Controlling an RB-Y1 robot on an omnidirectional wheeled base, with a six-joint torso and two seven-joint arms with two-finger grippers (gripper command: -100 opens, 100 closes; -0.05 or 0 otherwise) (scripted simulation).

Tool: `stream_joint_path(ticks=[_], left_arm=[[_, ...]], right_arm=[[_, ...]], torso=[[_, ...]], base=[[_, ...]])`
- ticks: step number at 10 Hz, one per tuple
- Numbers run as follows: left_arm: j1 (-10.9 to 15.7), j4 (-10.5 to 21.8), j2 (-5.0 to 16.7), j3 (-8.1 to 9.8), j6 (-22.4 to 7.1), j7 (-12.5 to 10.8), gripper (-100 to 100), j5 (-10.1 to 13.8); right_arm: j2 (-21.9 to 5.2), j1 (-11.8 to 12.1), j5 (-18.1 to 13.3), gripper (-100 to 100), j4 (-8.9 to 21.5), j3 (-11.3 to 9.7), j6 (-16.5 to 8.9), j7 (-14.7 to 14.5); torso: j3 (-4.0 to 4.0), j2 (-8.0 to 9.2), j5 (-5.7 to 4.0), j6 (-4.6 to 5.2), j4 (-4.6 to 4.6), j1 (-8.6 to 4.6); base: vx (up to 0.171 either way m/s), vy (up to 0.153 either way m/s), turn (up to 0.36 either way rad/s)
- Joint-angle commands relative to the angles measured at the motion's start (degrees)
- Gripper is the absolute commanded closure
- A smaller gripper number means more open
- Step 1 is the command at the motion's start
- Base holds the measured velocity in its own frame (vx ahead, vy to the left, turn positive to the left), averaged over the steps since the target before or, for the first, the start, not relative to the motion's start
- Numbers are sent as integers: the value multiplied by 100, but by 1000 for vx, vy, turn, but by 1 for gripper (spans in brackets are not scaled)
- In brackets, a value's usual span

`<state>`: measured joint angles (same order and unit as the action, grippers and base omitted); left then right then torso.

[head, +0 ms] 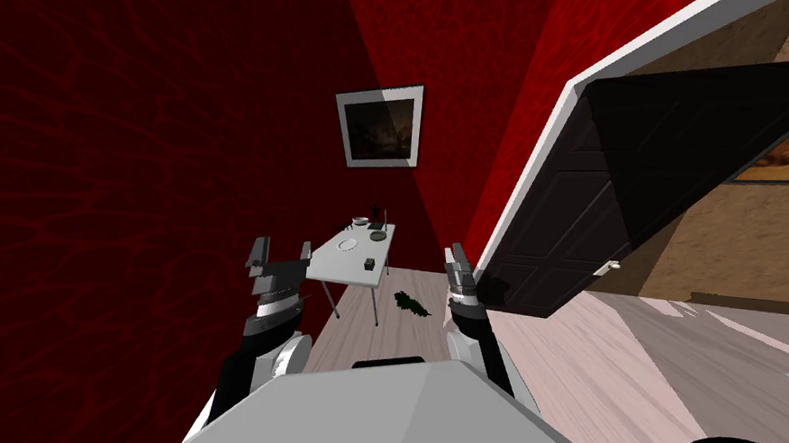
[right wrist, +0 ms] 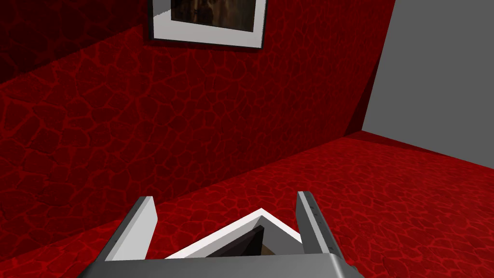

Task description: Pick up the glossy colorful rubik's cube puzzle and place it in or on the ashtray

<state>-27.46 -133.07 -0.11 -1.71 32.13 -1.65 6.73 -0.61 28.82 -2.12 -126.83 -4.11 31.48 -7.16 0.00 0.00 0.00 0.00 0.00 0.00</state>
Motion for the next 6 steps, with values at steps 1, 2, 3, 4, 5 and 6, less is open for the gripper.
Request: stream_joint_path(ticks=[1, 2, 3, 4, 5, 6], left_arm=[[62, -10, 190, 13, -93, -51, -100, 50], [123, -20, 318, 27, -188, -103, -100, 100], [199, -32, 438, 45, -315, -171, -100, 166], [289, -47, 542, 69, -472, -255, -100, 247], [389, -65, 626, 97, -640, -352, -100, 339], [499, -84, 693, 131, -815, -462, -100, 443]], right_arm=[[0, 0, 0, 0, 0, 0, 0, 0], [0, 0, 0, 0, 0, 0, 0, 0], [0, -1, 0, 0, 0, 0, 0, 0], [1, -1, 0, 0, 0, -1, 0, 0], [1, -1, 0, 0, 0, -1, 0, 0], [1, -1, 0, 0, 0, -1, 0, 0]], torso=[[0, 0, 0, 0, 0, 0], [3, 5, -1, 1, 1, -4], [8, 15, -2, 1, 3, -11], [11, 19, -5, 1, 4, -22], [12, 21, -6, 1, 5, -27], [14, 24, -7, 1, 5, -33]], base=[[-18, -16, -30], [-49, -37, -41], [-56, -65, -51], [-59, -77, -65], [-65, -90, -61], [-60, -105, -56]])
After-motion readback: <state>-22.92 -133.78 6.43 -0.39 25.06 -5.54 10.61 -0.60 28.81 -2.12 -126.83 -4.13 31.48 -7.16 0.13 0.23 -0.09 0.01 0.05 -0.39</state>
